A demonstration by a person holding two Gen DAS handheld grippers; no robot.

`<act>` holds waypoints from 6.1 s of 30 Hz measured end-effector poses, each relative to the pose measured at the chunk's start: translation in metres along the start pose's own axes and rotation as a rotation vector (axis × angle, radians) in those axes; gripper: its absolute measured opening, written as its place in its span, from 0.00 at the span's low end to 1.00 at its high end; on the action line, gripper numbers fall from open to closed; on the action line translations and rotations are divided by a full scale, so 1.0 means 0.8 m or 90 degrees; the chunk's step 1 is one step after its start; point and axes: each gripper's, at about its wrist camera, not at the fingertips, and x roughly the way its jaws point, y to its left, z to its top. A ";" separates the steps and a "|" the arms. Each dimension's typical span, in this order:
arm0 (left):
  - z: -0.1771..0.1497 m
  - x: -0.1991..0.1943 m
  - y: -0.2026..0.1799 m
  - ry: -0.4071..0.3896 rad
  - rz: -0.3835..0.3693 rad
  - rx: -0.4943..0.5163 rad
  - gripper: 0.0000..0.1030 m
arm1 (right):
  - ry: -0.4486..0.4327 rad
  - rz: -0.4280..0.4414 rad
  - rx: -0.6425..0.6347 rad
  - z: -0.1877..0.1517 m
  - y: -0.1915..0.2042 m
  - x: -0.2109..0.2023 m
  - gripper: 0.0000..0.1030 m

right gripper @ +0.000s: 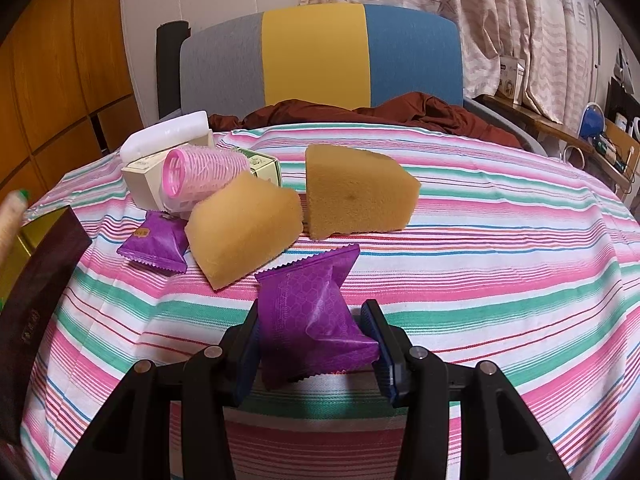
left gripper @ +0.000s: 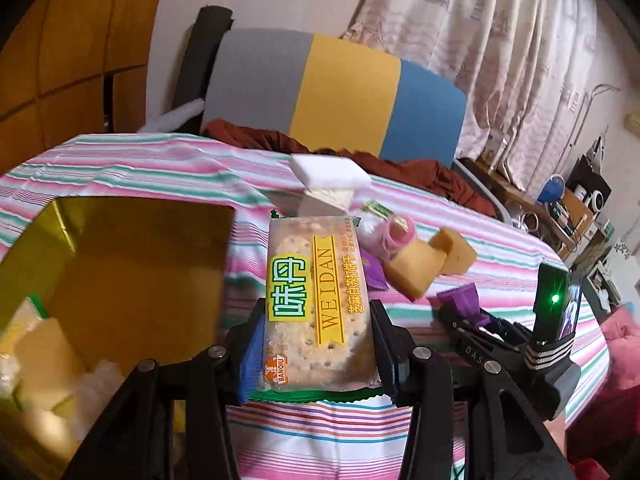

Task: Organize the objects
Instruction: 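Carry the WEIDAN packet and purple packet into the gold tray, then release the packets in the tray and move both tools back toward the pile, then move the right tool to the pile and grasp a yellow sponge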

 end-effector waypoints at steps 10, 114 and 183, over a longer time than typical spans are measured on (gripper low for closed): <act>0.012 -0.023 0.080 -0.016 0.058 -0.063 0.47 | -0.072 -0.015 -0.079 -0.004 0.031 -0.026 0.46; -0.027 -0.085 0.058 0.019 0.027 0.056 1.00 | 0.086 0.064 0.161 -0.005 0.009 -0.038 0.57; -0.019 0.027 -0.036 0.126 0.059 0.021 1.00 | 0.036 0.103 -0.194 0.065 0.060 0.055 0.69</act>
